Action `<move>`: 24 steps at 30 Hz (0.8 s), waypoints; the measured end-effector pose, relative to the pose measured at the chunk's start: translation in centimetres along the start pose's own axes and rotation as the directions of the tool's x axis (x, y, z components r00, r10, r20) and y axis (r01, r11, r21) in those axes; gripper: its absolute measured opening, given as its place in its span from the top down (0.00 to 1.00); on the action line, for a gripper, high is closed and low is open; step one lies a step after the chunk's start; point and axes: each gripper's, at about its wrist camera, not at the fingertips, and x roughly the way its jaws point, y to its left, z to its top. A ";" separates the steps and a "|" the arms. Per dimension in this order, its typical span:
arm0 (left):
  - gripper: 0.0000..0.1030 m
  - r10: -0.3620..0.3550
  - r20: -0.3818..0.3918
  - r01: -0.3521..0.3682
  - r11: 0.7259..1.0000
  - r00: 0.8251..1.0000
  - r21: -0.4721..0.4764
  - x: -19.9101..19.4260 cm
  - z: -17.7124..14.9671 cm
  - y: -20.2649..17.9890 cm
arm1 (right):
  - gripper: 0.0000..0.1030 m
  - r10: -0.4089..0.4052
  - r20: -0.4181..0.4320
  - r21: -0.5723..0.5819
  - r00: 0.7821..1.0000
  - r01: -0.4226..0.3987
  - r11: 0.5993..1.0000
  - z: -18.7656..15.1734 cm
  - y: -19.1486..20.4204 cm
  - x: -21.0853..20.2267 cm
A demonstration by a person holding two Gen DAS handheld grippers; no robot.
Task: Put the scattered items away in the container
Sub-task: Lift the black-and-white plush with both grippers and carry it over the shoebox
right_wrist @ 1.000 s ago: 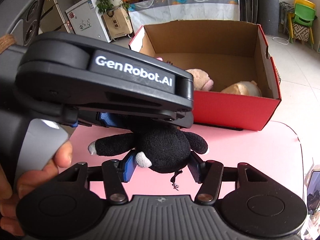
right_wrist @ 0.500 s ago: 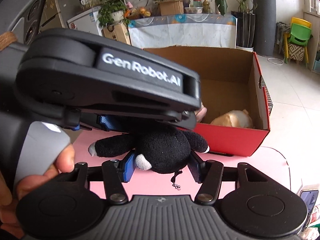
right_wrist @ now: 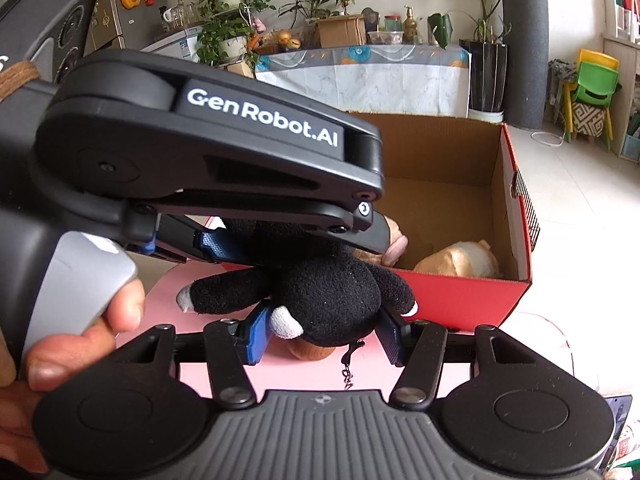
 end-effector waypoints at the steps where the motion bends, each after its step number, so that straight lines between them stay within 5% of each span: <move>1: 0.31 0.001 0.004 -0.001 1.000 1.000 0.004 0.0 0.0 -0.1 | 0.46 -0.002 0.003 -0.001 1.000 0.002 1.000 0.1 -0.1 0.2; 24: 0.31 -0.069 0.124 0.067 0.998 0.990 0.022 -0.7 3.4 -1.1 | 0.46 -0.047 0.122 -0.052 0.991 0.054 0.997 3.3 -0.6 -0.3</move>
